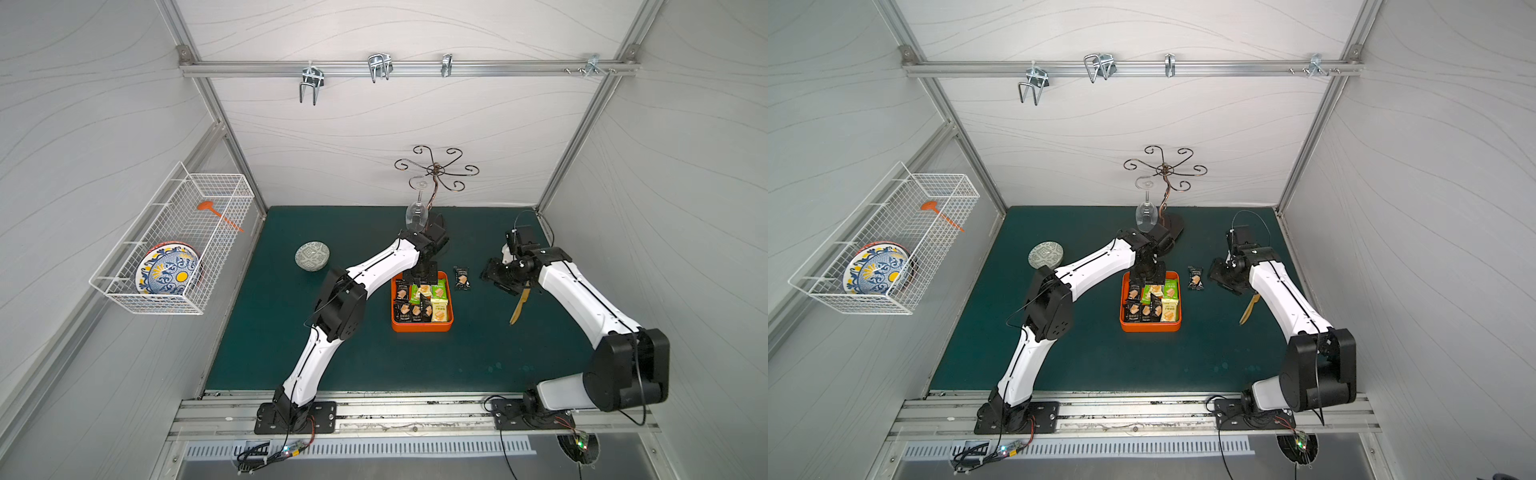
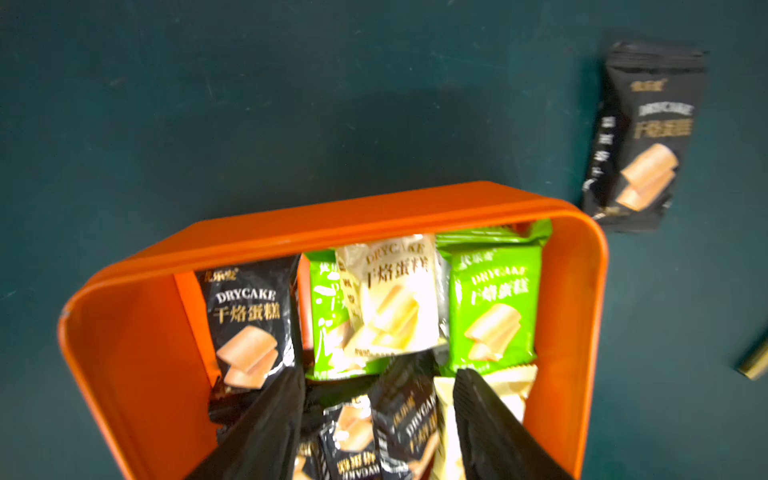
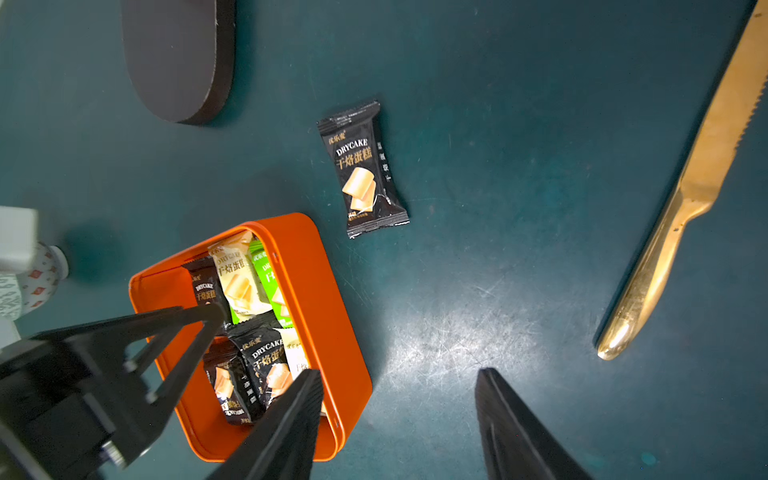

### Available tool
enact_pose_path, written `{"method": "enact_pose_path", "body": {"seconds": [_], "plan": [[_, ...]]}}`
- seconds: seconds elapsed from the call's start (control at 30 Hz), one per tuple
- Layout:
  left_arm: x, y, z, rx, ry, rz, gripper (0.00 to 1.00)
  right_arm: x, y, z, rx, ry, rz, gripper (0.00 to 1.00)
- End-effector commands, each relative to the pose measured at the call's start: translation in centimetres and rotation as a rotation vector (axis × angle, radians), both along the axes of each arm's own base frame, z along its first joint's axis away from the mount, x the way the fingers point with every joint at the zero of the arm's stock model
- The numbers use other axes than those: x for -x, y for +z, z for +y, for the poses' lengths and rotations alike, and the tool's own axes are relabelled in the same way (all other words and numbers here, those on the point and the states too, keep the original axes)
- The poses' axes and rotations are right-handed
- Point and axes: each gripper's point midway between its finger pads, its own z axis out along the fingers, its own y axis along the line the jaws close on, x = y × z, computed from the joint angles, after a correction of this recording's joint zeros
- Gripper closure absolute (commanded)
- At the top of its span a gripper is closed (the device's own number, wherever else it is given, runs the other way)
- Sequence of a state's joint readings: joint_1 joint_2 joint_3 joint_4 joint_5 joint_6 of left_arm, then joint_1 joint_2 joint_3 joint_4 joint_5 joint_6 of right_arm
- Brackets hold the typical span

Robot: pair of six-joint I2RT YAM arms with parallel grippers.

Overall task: Take the cookies out of the storage box
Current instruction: Pick up the cookie from the storage box.

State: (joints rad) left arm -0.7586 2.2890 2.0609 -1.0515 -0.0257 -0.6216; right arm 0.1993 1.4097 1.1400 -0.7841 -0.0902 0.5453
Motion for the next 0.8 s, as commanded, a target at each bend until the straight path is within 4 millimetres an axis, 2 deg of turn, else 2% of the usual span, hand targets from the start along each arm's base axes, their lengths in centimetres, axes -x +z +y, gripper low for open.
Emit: {"method": "enact_pose_path", "body": {"seconds": [0.0, 0.23, 0.47, 0.77], "plan": [[-0.1, -0.2, -0.3, -0.026, 0.012, -0.006, 0.37, -0.3, 0.6, -0.1, -0.021, 0.014, -0.013, 0.36], [0.3, -0.7, -1.9, -0.022, -0.003, -0.005, 0.37, -0.2, 0.3, -0.4, -0.035, 0.027, -0.007, 0.37], [0.3, -1.9, -1.1, -0.091, 0.006, -0.008, 0.38, 0.0, 0.2, -1.1, -0.049, 0.026, -0.007, 0.36], [-0.8, -2.1, -1.2, -0.122, 0.012, -0.035, 0.39, -0.4, 0.3, -2.2, -0.078, 0.014, -0.012, 0.36]]}}
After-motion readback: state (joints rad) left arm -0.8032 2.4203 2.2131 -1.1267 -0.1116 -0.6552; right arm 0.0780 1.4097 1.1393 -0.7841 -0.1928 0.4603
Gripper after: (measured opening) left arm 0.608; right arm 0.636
